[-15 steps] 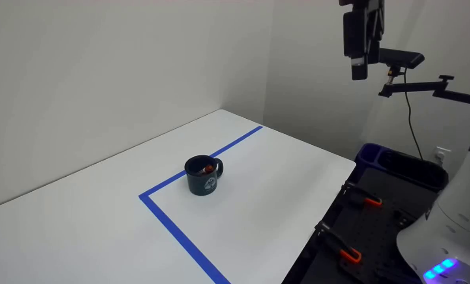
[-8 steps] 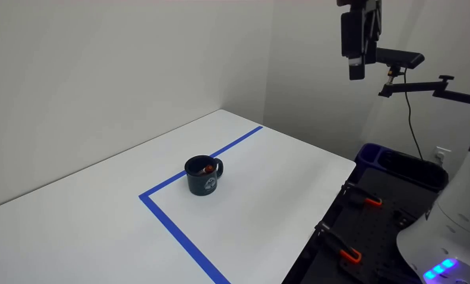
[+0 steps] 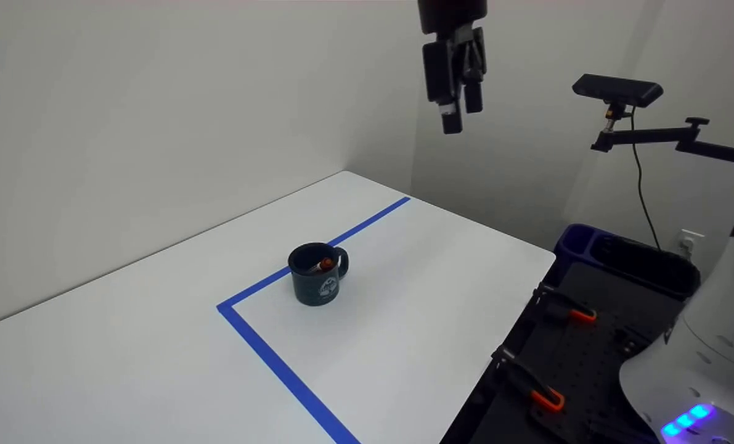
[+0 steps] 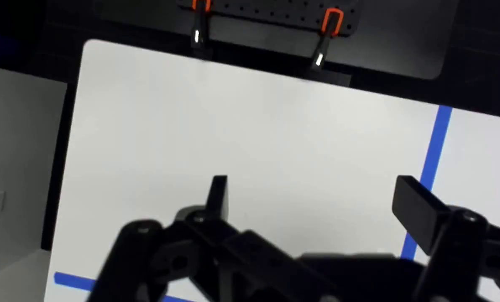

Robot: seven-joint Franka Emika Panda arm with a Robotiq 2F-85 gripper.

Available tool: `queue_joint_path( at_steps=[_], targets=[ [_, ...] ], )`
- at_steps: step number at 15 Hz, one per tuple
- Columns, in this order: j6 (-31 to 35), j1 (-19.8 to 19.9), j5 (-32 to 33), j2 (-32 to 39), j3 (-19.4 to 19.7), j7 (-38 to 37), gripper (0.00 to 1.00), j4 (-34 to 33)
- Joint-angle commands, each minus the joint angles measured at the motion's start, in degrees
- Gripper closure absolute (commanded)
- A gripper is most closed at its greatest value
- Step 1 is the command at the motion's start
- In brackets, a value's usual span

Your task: Take the red marker out of the green mug.

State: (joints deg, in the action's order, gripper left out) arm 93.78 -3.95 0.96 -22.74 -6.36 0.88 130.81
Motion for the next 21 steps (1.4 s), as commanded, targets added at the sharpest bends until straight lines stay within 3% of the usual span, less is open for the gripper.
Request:
queue_joint_path(
  at_steps=[1, 8, 14, 21],
  targets=[
    [3.6, -1.6, -2.1, 14.0, -1.0, -2.1, 0.00, -9.4],
    [11.7, -4.7, -5.4, 31.2, -2.8, -13.7, 0.00, -17.4],
    [20.4, -6.8, -4.8, 40.4, -1.7, -22.7, 0.00, -20.2],
    [20.2, -6.7, -3.4, 49.2, 0.8, -21.5, 0.00, -26.9]
  ],
)
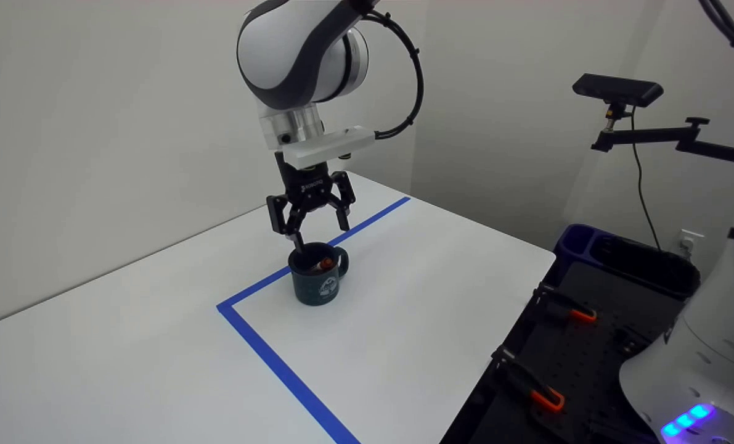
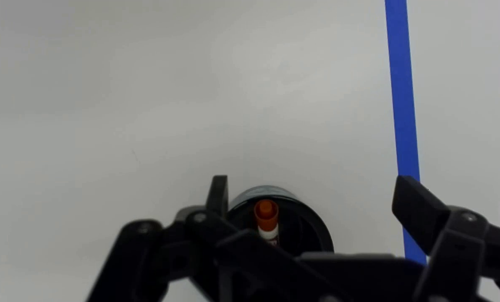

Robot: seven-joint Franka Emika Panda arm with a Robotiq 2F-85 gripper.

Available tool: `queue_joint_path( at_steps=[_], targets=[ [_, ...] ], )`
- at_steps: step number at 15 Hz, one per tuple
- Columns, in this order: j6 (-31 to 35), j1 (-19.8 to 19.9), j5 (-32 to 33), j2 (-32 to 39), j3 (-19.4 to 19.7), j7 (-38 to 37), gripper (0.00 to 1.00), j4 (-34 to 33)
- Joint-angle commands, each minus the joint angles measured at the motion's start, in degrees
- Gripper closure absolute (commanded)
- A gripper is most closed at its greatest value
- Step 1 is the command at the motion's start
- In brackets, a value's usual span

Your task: Take the red marker out of the green mug.

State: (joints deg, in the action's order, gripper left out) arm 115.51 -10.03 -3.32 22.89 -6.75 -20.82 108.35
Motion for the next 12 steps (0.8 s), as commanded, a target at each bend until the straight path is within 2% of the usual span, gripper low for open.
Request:
queue_joint_path(
  at_steps=[1, 6, 12],
  targets=[
    [-1.7, -0.7, 0.9, 4.8, 1.4, 0.6, 0.00, -5.7],
    [-2.4, -0.7, 0.9, 10.2, 1.9, 2.0, 0.00, -10.8],
    [-2.5, -0.6, 0.8, 13.5, 2.6, 2.2, 0.00, -13.1]
  ],
)
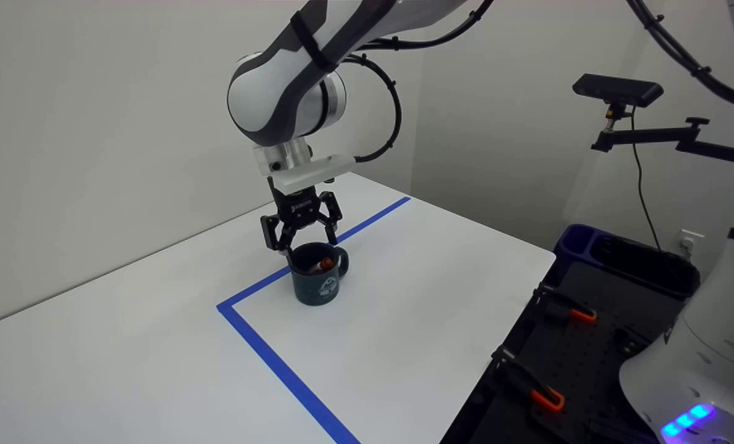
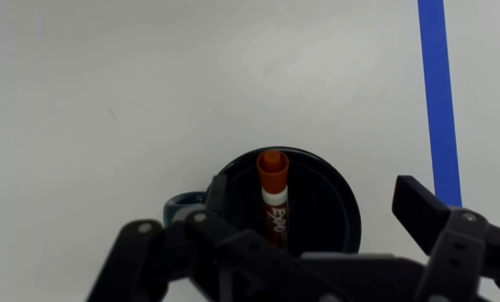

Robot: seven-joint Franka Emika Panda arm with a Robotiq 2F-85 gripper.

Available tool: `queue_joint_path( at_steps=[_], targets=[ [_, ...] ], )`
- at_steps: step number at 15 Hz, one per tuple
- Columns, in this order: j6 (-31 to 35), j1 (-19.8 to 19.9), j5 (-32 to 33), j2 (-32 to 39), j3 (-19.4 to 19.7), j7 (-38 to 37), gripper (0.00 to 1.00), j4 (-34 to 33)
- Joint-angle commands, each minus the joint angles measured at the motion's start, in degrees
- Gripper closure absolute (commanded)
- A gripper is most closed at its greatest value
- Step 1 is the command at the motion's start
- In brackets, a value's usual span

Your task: Take the red marker out of the green mug.

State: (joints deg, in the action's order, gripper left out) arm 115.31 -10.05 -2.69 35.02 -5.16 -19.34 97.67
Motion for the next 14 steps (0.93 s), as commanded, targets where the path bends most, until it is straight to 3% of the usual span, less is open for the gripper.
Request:
queue_joint_path(
  at_steps=[1, 4, 5, 6, 10, 11, 14],
  targets=[
    [-2.3, -0.6, 0.2, 1.9, 1.1, 0.6, 0.00, -2.8],
    [-2.4, -0.6, 0.0, 3.0, 1.4, 0.7, 0.02, -3.5],
    [-2.4, -0.5, 0.0, 3.2, 1.4, 0.8, 0.24, -3.6],
    [-2.4, -0.5, 0.0, 3.4, 1.4, 0.8, 0.26, -3.8],
    [-3.0, -0.6, -0.1, 4.4, 1.3, 0.9, 0.57, -4.9],
    [-3.3, -0.6, -0.1, 4.5, 1.3, 0.9, 0.63, -5.2],
    [-3.7, -0.5, -0.2, 4.7, 1.4, 0.9, 0.65, -5.0]
  ],
)
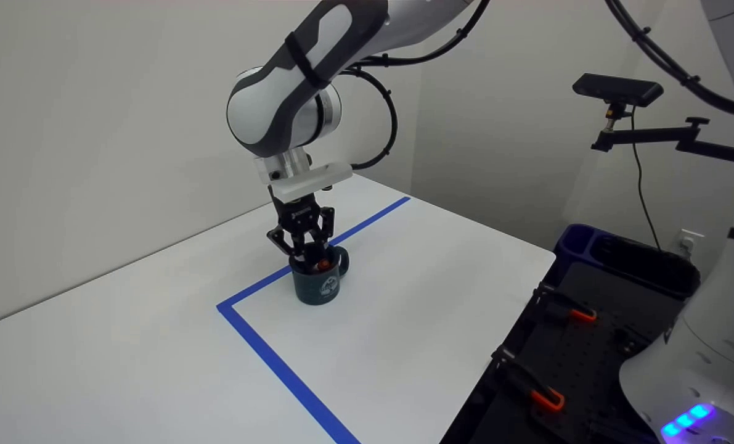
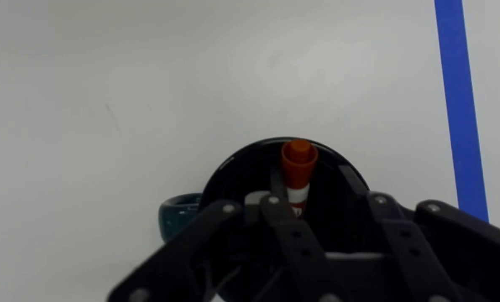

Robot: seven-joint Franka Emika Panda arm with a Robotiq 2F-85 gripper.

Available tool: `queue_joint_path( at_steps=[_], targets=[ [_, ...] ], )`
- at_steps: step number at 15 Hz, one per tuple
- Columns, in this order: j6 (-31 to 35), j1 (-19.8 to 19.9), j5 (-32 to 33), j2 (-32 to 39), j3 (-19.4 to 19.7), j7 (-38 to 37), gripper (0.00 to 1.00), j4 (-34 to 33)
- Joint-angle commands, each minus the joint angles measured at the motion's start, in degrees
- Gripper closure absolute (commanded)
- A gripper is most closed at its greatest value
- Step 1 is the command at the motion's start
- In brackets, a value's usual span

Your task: Take the red marker out of the green mug.

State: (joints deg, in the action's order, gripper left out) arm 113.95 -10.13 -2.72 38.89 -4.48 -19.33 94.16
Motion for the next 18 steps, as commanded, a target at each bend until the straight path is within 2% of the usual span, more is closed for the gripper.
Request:
queue_joint_path(
  at_steps=[1, 4, 5, 6, 9, 10, 11, 18],
  targets=[
    [-2.3, -0.3, -0.3, 0.9, 0.7, 0.9, 0.61, -1.4],
    [-2.4, -0.1, -0.4, 1.0, 0.9, 0.8, 0.57, -1.2],
    [-2.4, -0.1, -0.4, 1.0, 1.0, 0.8, 0.61, -1.1],
    [-2.5, 0.0, -0.4, 1.1, 1.0, 0.8, 0.77, -1.2],
    [-2.6, 0.0, -0.5, 1.4, 1.2, 0.9, 0.99, -1.1],
    [-2.6, 0.1, -0.5, 1.4, 1.2, 0.9, 1.00, -1.2],
    [-2.6, 0.1, -0.7, 1.2, 1.2, 0.9, 0.95, -1.1],
    [-5.5, 0.8, -2.7, -4.7, 0.5, 1.4, 0.95, 0.8]
  ],
)
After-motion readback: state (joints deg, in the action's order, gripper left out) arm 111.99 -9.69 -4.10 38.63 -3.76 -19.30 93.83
